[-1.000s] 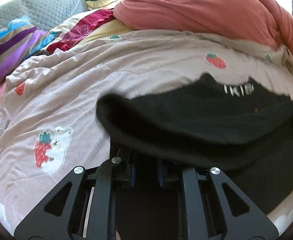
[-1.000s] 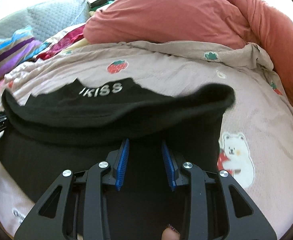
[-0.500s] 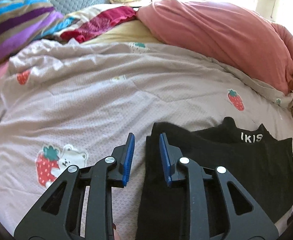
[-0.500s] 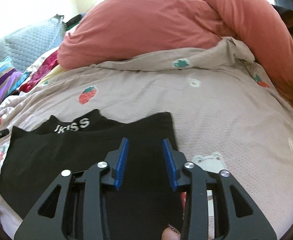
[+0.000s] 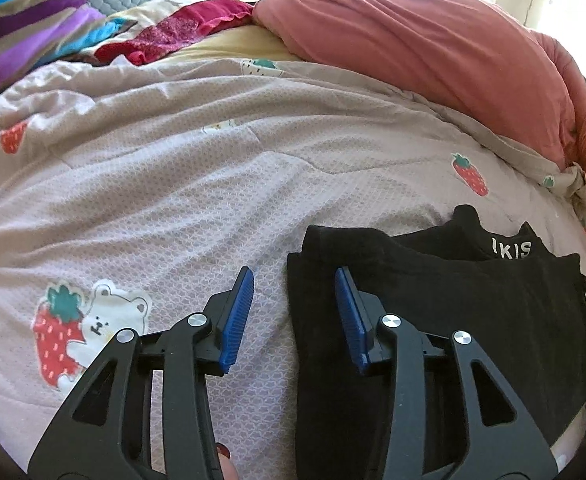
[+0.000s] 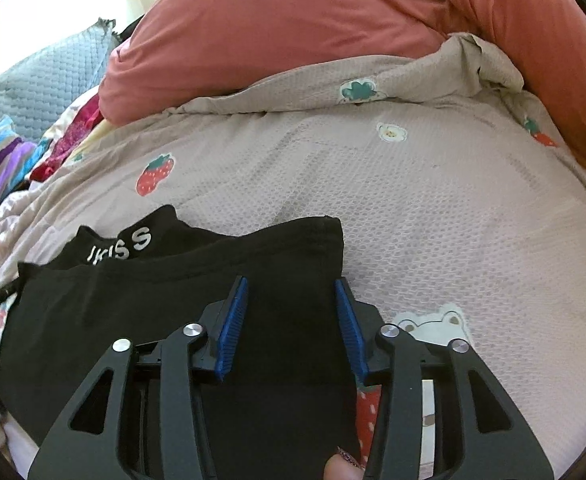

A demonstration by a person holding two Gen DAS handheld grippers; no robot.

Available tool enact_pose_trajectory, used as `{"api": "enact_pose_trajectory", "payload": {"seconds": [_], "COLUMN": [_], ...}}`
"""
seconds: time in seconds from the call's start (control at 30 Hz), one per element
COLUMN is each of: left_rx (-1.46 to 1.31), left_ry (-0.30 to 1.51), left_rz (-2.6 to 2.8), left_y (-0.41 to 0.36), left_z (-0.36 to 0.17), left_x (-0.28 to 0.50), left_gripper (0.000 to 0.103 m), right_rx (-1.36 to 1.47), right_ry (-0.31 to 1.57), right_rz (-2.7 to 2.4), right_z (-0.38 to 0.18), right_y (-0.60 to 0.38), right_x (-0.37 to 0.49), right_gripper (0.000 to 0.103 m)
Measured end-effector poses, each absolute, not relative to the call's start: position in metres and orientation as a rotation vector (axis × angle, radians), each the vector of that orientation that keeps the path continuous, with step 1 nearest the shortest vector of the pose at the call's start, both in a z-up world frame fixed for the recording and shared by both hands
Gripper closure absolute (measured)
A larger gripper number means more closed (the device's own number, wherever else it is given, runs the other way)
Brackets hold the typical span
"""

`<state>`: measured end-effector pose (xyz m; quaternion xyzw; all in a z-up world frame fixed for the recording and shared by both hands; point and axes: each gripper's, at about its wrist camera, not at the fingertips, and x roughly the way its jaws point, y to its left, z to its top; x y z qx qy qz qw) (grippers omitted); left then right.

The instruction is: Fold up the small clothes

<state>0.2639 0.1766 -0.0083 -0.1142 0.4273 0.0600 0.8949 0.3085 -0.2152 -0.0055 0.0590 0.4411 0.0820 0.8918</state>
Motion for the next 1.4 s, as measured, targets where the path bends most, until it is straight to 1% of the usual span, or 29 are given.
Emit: {"api": "enact_pose_trajectory", "payload": {"seconds": [0.03, 0.07, 0.1, 0.13, 0.17, 0.23, 0.33, 0.47, 0.6, 0.67, 0.8, 0.87, 0.9, 0.93, 0.97, 1.03, 1.07, 1.17, 1.2, 1.23, 1.3, 1.33, 1.4], "left_rx": [-0.244, -0.249, -0.245, -0.225, -0.2, -0.153, -0.115, -0.151, -0.171, -0.18, -0.221, -0.246, -0.266, -0.276, -0.282, -0.287, -0.286, -0.266, -0.253, -0.251, -0.244, -0.228, -0.193], "left_ry": [0.883, 0.881, 0.878, 0.873, 0.87, 0.858, 0.844, 0.803, 0.727, 0.721, 0.752, 0.801, 0.825, 0.841, 0.854, 0.877, 0.883, 0.906, 0.913, 0.916, 0.911, 0.901, 0.87], "left_rz": [0.119, 0.105, 0.099, 0.096, 0.096, 0.096, 0.111, 0.107, 0.11, 0.098, 0.07, 0.068, 0.062, 0.052, 0.04, 0.024, 0.02, 0.017, 0.022, 0.02, 0.023, 0.028, 0.033], "left_y": [0.177, 0.175, 0.174, 0.169, 0.165, 0.157, 0.151, 0.156, 0.165, 0.167, 0.176, 0.181, 0.183, 0.184, 0.183, 0.18, 0.179, 0.172, 0.17, 0.169, 0.167, 0.165, 0.16], "left_z": [-0.009, -0.009, -0.008, -0.006, -0.004, -0.001, 0.004, 0.019, 0.046, 0.053, 0.044, 0.031, 0.023, 0.019, 0.015, 0.007, 0.004, -0.004, -0.007, -0.01, -0.012, -0.009, 0.0], "left_x": [0.264, 0.263, 0.263, 0.263, 0.262, 0.26, 0.256, 0.25, 0.243, 0.243, 0.247, 0.252, 0.256, 0.258, 0.26, 0.265, 0.266, 0.273, 0.276, 0.277, 0.277, 0.276, 0.271], "left_gripper": [0.081, 0.086, 0.092, 0.097, 0.099, 0.103, 0.103, 0.103, 0.103, 0.103, 0.103, 0.094, 0.084, 0.079, 0.078, 0.067, 0.065, 0.065, 0.069, 0.08, 0.09, 0.094, 0.096], "right_rx": [0.125, 0.131, 0.145, 0.156, 0.168, 0.175, 0.164, 0.178, 0.232, 0.247, 0.232, 0.217, 0.206, 0.197, 0.193, 0.2, 0.205, 0.215, 0.214, 0.212, 0.21, 0.209, 0.208], "right_ry": [0.912, 0.906, 0.897, 0.891, 0.883, 0.87, 0.848, 0.806, 0.753, 0.734, 0.745, 0.765, 0.774, 0.778, 0.782, 0.791, 0.793, 0.803, 0.808, 0.812, 0.818, 0.819, 0.809], "right_rz": [0.161, 0.157, 0.157, 0.158, 0.161, 0.168, 0.177, 0.183, 0.199, 0.207, 0.198, 0.192, 0.189, 0.185, 0.184, 0.18, 0.18, 0.176, 0.174, 0.172, 0.169, 0.168, 0.168], "right_z": [-0.006, -0.005, -0.005, -0.004, -0.003, -0.002, 0.001, 0.008, 0.022, 0.028, 0.028, 0.023, 0.019, 0.016, 0.014, 0.008, 0.007, 0.003, 0.001, 0.0, -0.002, -0.002, -0.001], "right_y": [-0.216, -0.218, -0.221, -0.223, -0.227, -0.23, -0.23, -0.233, -0.241, -0.243, -0.242, -0.239, -0.238, -0.237, -0.236, -0.236, -0.236, -0.237, -0.237, -0.236, -0.236, -0.235, -0.236], "right_x": [0.308, 0.308, 0.306, 0.305, 0.303, 0.3, 0.294, 0.286, 0.28, 0.28, 0.285, 0.288, 0.289, 0.289, 0.289, 0.289, 0.289, 0.29, 0.291, 0.292, 0.293, 0.293, 0.292], "right_gripper": [0.075, 0.077, 0.081, 0.085, 0.087, 0.094, 0.096, 0.097, 0.097, 0.097, 0.097, 0.097, 0.097, 0.097, 0.097, 0.097, 0.097, 0.095, 0.094, 0.094, 0.094, 0.096, 0.096]}}
